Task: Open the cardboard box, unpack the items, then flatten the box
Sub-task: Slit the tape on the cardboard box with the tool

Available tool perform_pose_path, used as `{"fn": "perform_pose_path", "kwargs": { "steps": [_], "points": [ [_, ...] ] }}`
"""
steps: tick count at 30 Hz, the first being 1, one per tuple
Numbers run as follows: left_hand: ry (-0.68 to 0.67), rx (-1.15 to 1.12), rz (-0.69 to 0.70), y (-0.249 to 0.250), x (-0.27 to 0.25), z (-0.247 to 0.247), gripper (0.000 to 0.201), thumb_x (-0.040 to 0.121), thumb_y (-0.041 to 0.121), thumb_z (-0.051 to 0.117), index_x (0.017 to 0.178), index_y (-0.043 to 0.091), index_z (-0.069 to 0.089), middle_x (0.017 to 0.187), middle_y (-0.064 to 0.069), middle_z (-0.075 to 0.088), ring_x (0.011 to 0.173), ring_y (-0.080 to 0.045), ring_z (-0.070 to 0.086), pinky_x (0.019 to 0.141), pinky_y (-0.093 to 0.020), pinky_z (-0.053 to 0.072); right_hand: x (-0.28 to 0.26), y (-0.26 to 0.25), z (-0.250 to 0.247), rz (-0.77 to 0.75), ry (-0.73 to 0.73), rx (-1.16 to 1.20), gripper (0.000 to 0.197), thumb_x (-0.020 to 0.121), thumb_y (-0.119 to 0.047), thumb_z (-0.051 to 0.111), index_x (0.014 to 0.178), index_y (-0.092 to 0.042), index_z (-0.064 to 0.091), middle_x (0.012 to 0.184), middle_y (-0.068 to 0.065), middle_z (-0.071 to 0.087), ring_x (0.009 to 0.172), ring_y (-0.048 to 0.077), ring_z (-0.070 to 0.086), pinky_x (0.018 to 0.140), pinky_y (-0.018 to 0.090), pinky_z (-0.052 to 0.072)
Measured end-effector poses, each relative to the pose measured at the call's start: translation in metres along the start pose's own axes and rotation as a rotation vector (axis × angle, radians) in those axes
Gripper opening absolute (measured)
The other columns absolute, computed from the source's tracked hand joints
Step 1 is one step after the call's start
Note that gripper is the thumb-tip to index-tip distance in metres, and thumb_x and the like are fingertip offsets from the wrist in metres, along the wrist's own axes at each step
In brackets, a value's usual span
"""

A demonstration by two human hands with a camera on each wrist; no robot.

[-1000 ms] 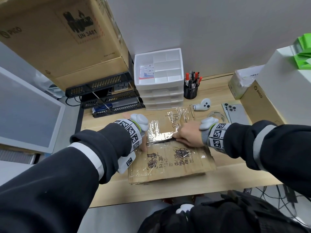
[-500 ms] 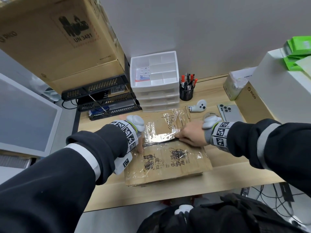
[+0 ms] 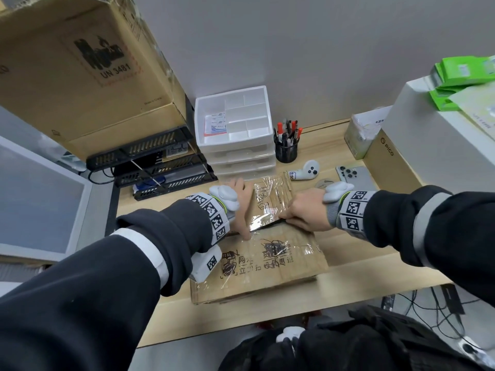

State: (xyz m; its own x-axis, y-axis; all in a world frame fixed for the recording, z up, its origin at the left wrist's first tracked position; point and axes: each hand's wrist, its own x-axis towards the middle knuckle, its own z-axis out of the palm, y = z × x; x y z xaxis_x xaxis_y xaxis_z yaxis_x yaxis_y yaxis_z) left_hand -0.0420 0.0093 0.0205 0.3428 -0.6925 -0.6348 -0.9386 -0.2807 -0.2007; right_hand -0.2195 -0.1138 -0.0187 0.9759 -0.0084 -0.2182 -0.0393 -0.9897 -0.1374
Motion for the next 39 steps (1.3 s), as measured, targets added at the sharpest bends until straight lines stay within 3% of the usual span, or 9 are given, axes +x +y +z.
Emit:
{"fn": "perform_pose_path", "kwargs": {
  "steps": [1, 3, 11, 15, 18, 22, 25, 33, 39],
  "points": [
    [0.022, 0.008, 0.023, 0.004, 0.002, 0.001, 0.112, 0.041, 0.068, 0.085, 0.128, 0.018, 0.038, 0.123, -0.006, 0.039, 0.109, -0.023, 0.044, 0.089, -0.038, 0.049, -0.001, 0.001, -0.001, -0.001, -0.005, 0.008, 0.035, 0.101, -0.042, 0.039, 0.098, -0.023, 0.068, 0.085, 0.001, 0.070, 0.079, 0.029, 0.065, 0.063, 0.038, 0.056],
    [0.042, 0.035, 0.029, 0.012, 0.000, -0.001, 0.124, 0.044, 0.061, 0.090, 0.140, 0.014, 0.027, 0.129, -0.010, 0.037, 0.116, -0.026, 0.042, 0.096, -0.045, 0.047, -0.005, 0.005, -0.002, 0.011, -0.022, 0.013, 0.035, 0.102, -0.041, 0.039, 0.100, -0.023, 0.069, 0.087, 0.000, 0.070, 0.080, 0.026, 0.065, 0.064, 0.035, 0.055],
    [-0.004, 0.084, 0.024, 0.016, -0.003, -0.013, 0.118, 0.046, 0.061, 0.090, 0.136, 0.013, 0.031, 0.124, -0.010, 0.044, 0.110, -0.024, 0.048, 0.088, -0.040, 0.049, -0.018, 0.015, -0.007, 0.025, -0.035, 0.023, 0.032, 0.103, -0.040, 0.042, 0.114, -0.026, 0.068, 0.096, -0.002, 0.068, 0.089, 0.022, 0.063, 0.066, 0.033, 0.052],
    [-0.001, 0.075, 0.016, 0.018, -0.005, -0.011, 0.124, 0.051, 0.059, 0.090, 0.143, 0.010, 0.024, 0.121, -0.007, 0.043, 0.106, -0.022, 0.048, 0.079, -0.032, 0.043, -0.020, 0.015, -0.011, 0.040, -0.044, -0.042, 0.035, 0.103, -0.042, 0.039, 0.111, -0.026, 0.068, 0.097, -0.003, 0.070, 0.088, 0.022, 0.065, 0.061, 0.027, 0.042],
    [0.012, 0.077, 0.003, 0.020, -0.005, -0.011, 0.127, 0.050, 0.062, 0.089, 0.144, 0.012, 0.021, 0.124, -0.011, 0.043, 0.109, -0.024, 0.048, 0.080, -0.035, 0.045, -0.024, 0.014, -0.016, 0.045, -0.063, -0.051, 0.033, 0.102, -0.040, 0.039, 0.106, -0.026, 0.068, 0.094, -0.003, 0.070, 0.085, 0.023, 0.064, 0.069, 0.032, 0.054],
    [0.017, 0.093, -0.009, 0.021, -0.007, -0.014, 0.127, 0.047, 0.064, 0.089, 0.143, 0.014, 0.022, 0.124, -0.011, 0.044, 0.108, -0.024, 0.049, 0.082, -0.037, 0.047, -0.027, 0.013, -0.022, 0.066, -0.083, -0.057, 0.030, 0.100, -0.037, 0.041, 0.102, -0.024, 0.068, 0.086, -0.002, 0.067, 0.071, 0.022, 0.050, 0.073, 0.037, 0.056],
    [0.007, 0.127, -0.008, 0.023, -0.009, -0.018, 0.123, 0.048, 0.064, 0.089, 0.139, 0.014, 0.025, 0.123, -0.011, 0.046, 0.106, -0.024, 0.051, 0.087, -0.040, 0.052, -0.031, 0.015, -0.023, 0.096, -0.093, -0.051, 0.030, 0.099, -0.036, 0.042, 0.101, -0.022, 0.068, 0.085, -0.001, 0.068, 0.074, 0.025, 0.058, 0.070, 0.037, 0.056],
    [-0.018, 0.127, -0.022, 0.027, -0.009, -0.024, 0.125, 0.043, 0.062, 0.092, 0.138, 0.014, 0.026, 0.111, -0.007, 0.049, 0.092, -0.021, 0.053, 0.075, -0.034, 0.050, -0.042, 0.032, -0.023, 0.103, -0.107, -0.040, 0.031, 0.100, -0.036, 0.040, 0.104, -0.022, 0.068, 0.087, 0.000, 0.068, 0.086, 0.027, 0.065, 0.061, 0.029, 0.048],
    [-0.022, 0.095, -0.018, 0.027, -0.006, -0.020, 0.127, 0.044, 0.059, 0.093, 0.141, 0.012, 0.026, 0.104, -0.003, 0.046, 0.075, -0.014, 0.046, 0.049, -0.025, 0.027, -0.051, 0.043, -0.022, 0.101, -0.081, 0.000, 0.032, 0.099, -0.038, 0.040, 0.105, -0.025, 0.068, 0.091, -0.002, 0.067, 0.088, 0.024, 0.065, 0.067, 0.035, 0.055]
  ]
}}
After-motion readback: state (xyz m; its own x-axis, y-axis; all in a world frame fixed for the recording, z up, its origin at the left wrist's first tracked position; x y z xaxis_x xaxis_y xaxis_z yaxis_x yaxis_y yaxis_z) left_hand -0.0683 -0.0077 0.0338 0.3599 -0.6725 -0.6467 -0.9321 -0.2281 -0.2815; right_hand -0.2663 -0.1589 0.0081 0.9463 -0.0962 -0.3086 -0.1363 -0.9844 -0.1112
